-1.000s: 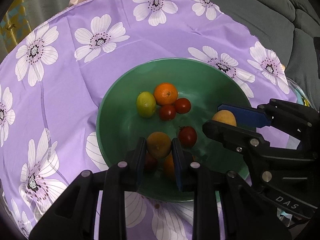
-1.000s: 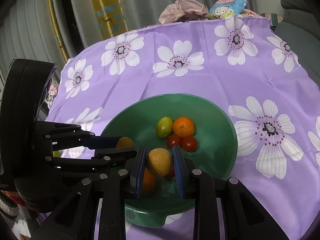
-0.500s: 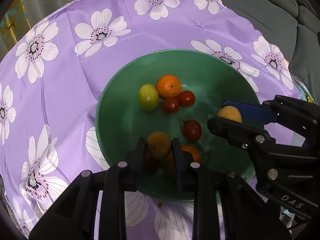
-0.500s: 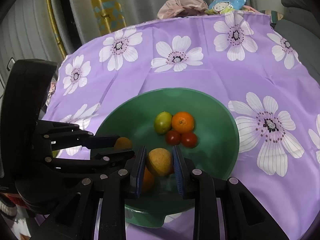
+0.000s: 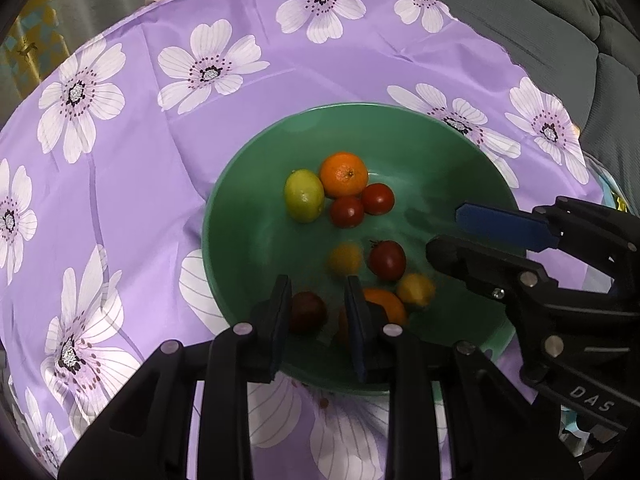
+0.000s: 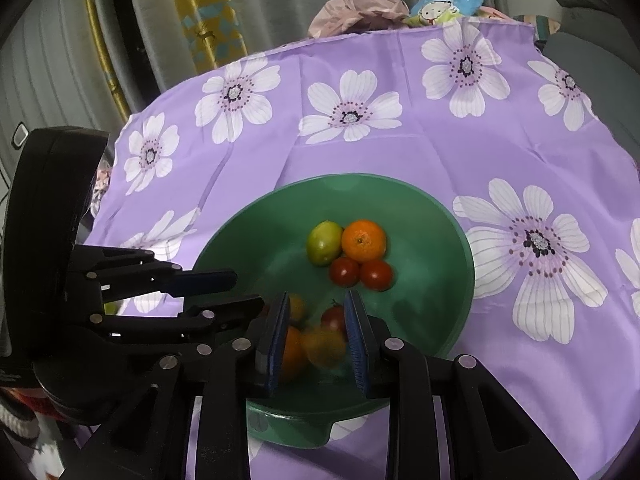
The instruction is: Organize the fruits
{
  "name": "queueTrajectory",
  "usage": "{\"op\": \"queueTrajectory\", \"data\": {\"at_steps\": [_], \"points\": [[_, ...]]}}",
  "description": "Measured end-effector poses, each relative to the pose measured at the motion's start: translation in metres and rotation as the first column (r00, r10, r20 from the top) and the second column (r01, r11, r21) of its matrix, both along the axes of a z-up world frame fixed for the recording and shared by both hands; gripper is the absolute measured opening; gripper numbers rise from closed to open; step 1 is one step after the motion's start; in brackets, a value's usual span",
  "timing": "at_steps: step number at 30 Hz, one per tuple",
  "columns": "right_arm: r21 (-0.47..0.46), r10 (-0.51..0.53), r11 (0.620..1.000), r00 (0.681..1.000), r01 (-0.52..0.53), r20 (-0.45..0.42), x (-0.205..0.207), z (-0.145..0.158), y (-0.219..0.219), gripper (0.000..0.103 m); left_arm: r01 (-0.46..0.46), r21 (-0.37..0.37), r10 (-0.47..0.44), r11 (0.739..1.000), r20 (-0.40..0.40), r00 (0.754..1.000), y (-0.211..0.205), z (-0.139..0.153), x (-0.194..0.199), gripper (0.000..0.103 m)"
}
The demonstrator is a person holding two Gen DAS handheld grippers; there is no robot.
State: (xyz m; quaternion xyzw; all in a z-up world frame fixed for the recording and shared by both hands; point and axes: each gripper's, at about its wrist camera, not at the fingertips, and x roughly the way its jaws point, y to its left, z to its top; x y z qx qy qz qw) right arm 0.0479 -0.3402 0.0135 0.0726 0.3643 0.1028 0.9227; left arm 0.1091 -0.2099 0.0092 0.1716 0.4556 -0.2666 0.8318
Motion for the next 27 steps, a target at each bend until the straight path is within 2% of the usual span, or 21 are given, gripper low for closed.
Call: {"op": "queueTrajectory", "data": {"at_steps": [7, 11, 15, 19, 24, 27], "points": [[0.015, -0.009, 1.000, 1.000, 0.009, 0.014, -0.010, 0.008, 0.001, 0.029, -0.017, -0.024, 0.018, 1.000, 0.039, 0.999, 0.008, 0.013, -0.010, 0.036], [0.034, -0.013, 0.999, 0.999, 0.012, 0.031, -0.017, 0.015, 0.002, 0.029, -0.036, -0.041, 0.038, 0.999, 0.059, 0.998, 0.016, 0.022, -0.018, 0.037], [0.054, -0.011, 0.999, 0.999, 0.009, 0.045, -0.023, 0.023, 0.003, 0.029, -0.055, -0.055, 0.060, 0.997, 0.076, 0.995, 0.027, 0.029, -0.027, 0.046], [0.088, 0.008, 0.996, 0.998, -0.013, 0.060, -0.032, 0.029, 0.008, 0.035, -0.085, -0.078, 0.092, 0.993, 0.083, 0.992, 0.042, 0.035, -0.036, 0.053], [0.128, 0.053, 0.990, 0.996, -0.062, 0.067, -0.039, 0.035, 0.017, 0.038, -0.134, -0.121, 0.144, 0.984, 0.078, 0.986, 0.070, 0.038, -0.049, 0.059], [0.131, 0.096, 0.986, 0.993, -0.105, 0.072, -0.044, 0.039, 0.031, 0.043, -0.174, -0.139, 0.184, 0.975, 0.062, 0.981, 0.088, 0.036, -0.055, 0.060]]}}
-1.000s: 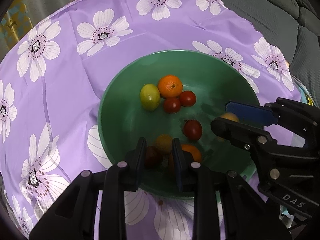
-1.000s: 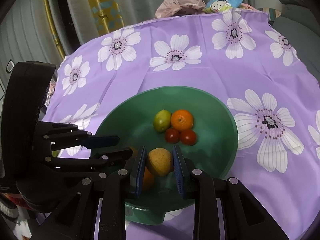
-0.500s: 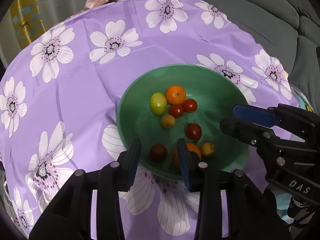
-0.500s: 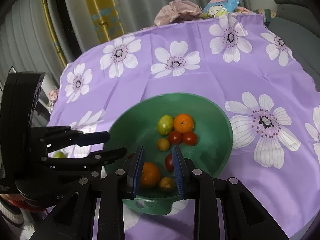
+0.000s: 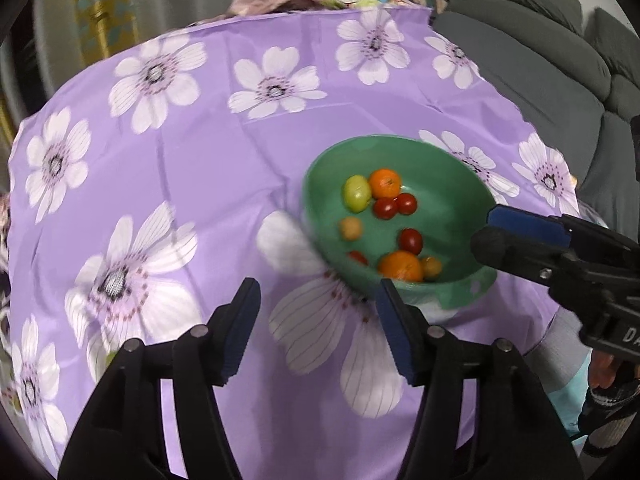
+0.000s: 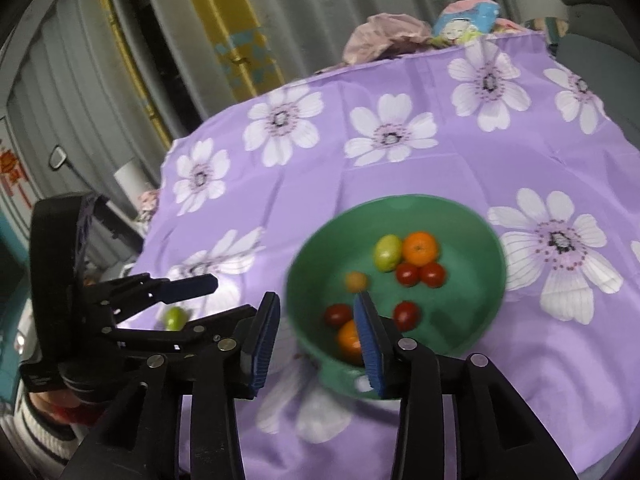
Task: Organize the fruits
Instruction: 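Withdraw the right tool from the bowl toward the green fruit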
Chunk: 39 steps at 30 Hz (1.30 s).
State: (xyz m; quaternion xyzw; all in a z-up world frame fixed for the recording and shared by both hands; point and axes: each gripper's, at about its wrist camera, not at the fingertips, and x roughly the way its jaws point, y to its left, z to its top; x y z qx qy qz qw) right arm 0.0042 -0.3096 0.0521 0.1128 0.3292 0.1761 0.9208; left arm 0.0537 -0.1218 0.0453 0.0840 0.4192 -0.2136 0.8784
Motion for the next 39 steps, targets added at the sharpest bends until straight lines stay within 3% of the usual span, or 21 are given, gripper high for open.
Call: {"op": "queueTrajectory", "data": {"at_steps": [9, 16, 27, 32, 39], "points": [[0.036, 0.121, 0.992, 0.992, -0.120, -0.022, -0.004, -0.002, 0.041, 0.045, -0.116, -0.033, 0.114, 0.993, -0.047, 0.992, 0.053, -0.016, -0.019, 0.061], [0.054, 0.227, 0.973, 0.969, -0.222, -0.097, 0.004, -0.020, 0.082, 0.045, -0.198, -0.096, 0.191, 0.975, -0.078, 0.979, 0.106, -0.030, -0.034, 0.059], [0.078, 0.347, 0.938, 0.920, -0.338, -0.183, 0.018, -0.039, 0.140, 0.045, -0.365, -0.132, 0.357, 0.922, -0.083, 0.931, 0.188, -0.046, -0.047, 0.059], [0.122, 0.384, 0.923, 0.895, -0.365, -0.227, 0.028, -0.050, 0.157, 0.045, -0.369, -0.149, 0.358, 0.918, -0.094, 0.929, 0.195, -0.051, -0.043, 0.059], [0.234, 0.429, 0.899, 0.855, -0.371, -0.293, 0.054, -0.063, 0.176, 0.045, -0.330, -0.147, 0.318, 0.932, -0.102, 0.943, 0.191, -0.056, -0.024, 0.056]]}}
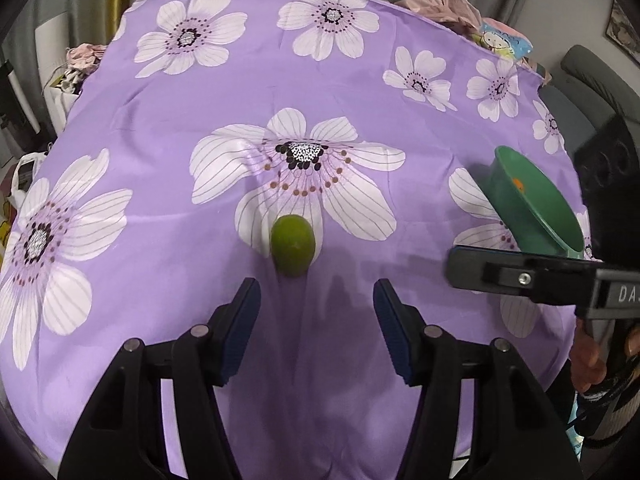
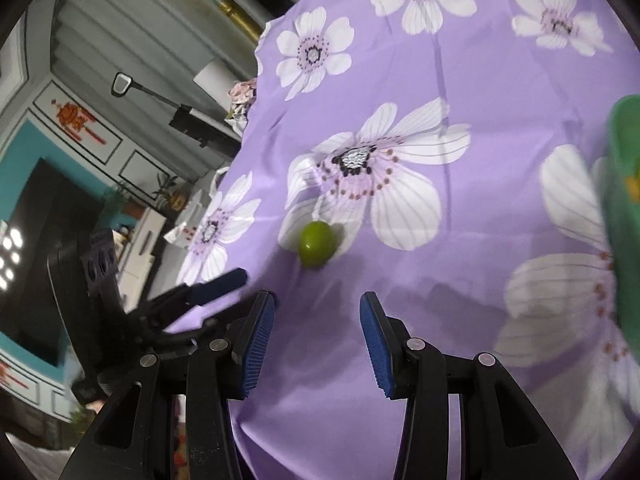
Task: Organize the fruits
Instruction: 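Withdraw the right tool from the bowl toward the green fruit, then grasp the green fruit on the cloth with the right tool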
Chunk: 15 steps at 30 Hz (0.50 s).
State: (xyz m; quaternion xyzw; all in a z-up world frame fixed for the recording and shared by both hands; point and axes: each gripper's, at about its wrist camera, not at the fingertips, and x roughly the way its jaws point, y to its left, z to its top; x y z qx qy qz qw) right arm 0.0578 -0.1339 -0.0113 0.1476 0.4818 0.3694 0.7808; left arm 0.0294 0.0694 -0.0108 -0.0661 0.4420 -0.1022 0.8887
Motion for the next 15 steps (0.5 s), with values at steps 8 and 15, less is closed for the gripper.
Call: {"op": "queueTrajectory", "data": {"at_steps": [8, 15], "points": [[0.063, 0.031, 0.998, 0.994, -0.025, -0.101, 0.033, -0.018, 0.024, 0.045, 0.017, 0.032, -0.015, 0.999, -0.050, 0.999, -0.001, -0.010, 0.026, 0.053], [0.089, 0.047, 0.996, 0.986, -0.032, -0.163, 0.053, -0.033, 0.037, 0.045, 0.019, 0.033, -0.016, 0.999, -0.093, 0.996, -0.003, -0.018, 0.040, 0.048]]}}
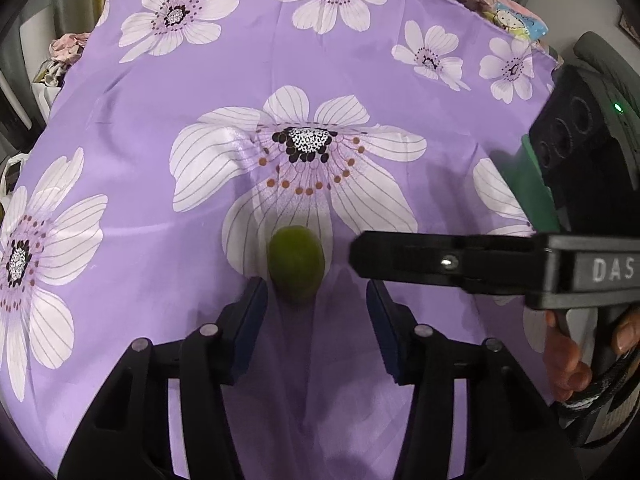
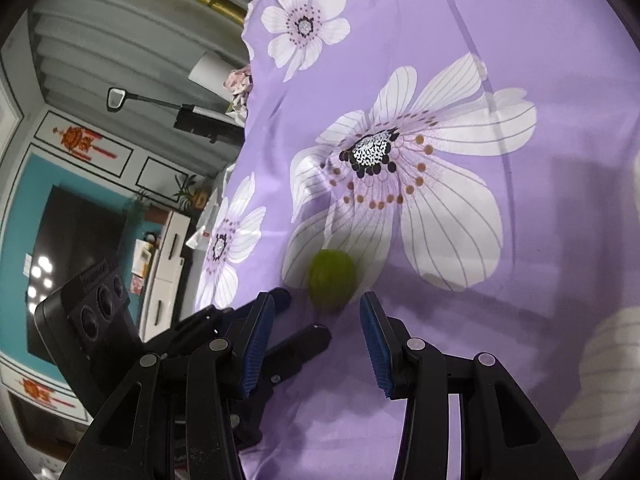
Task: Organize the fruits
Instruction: 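Grasp the green fruit on the cloth with the right tool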
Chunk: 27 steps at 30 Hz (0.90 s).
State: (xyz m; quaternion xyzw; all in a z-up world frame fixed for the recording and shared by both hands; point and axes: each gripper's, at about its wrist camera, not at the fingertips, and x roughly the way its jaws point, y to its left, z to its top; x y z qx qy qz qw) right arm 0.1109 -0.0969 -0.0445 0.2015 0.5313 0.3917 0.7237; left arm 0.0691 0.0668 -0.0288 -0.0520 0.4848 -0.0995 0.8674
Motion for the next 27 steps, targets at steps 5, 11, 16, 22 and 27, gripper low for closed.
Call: {"op": "queueTrajectory", "data": {"at_steps": [5, 11, 16, 22, 27], "points": [[-0.004, 0.012, 1.000, 0.999, -0.012, -0.039, 0.012, -0.011, 0.010, 0.045, 0.005, 0.021, -0.005, 1.000, -0.014, 1.000, -0.003, -0.003, 0.008, 0.043], [-0.018, 0.043, 0.999, 0.997, -0.044, -0.057, 0.021, -0.018, 0.025, 0.045, 0.008, 0.064, -0.007, 0.998, -0.021, 1.000, -0.008, -0.004, 0.016, 0.037], [-0.038, 0.056, 0.998, 0.995, -0.059, -0.083, 0.027, -0.025, 0.033, 0.045, 0.027, 0.105, -0.023, 0.994, -0.038, 0.999, -0.010, -0.007, 0.021, 0.029], [-0.045, 0.045, 0.998, 0.996, -0.048, -0.078, 0.028, -0.024, 0.030, 0.043, 0.051, 0.138, -0.043, 0.989, -0.062, 0.997, -0.014, -0.016, 0.025, 0.032], [-0.060, 0.039, 0.997, 0.997, -0.043, -0.065, 0.029, -0.024, 0.028, 0.036, 0.046, 0.147, -0.038, 0.988, -0.055, 0.998, -0.015, -0.018, 0.028, 0.032]]}}
